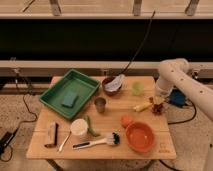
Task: Place grapes in plastic cup
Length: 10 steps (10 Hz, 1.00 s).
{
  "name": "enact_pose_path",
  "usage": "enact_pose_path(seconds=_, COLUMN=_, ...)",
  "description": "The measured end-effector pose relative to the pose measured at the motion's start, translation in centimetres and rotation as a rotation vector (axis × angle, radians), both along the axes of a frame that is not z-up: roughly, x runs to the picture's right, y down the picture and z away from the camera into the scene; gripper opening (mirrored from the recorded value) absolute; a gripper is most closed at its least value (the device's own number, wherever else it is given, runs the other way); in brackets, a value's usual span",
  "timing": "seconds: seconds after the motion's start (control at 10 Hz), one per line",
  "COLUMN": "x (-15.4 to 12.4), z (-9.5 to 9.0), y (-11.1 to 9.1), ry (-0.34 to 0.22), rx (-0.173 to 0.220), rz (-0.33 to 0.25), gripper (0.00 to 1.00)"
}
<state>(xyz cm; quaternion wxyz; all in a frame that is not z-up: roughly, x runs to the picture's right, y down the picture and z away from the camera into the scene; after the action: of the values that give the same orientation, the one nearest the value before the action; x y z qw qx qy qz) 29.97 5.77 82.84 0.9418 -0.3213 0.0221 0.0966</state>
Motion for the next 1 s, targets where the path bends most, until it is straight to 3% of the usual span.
enact_pose_path(seconds=0.4, x=-0.9, z=-1.1, y=-7.5, ry=-0.013, rx=0.076, rz=-0.047, gripper=0.00)
enact_pose_path(seconds=0.7, x=-2.2, z=-1.3, y=-10.0, ry=-0.031, rx=0.117, rz=-0.069, gripper=0.00)
enact_pose_path(seconds=1.0, x=-4.0, z=-0.8, y=-11.0, ry=-0.063, rx=0.130, rz=-0.080, gripper=0.00)
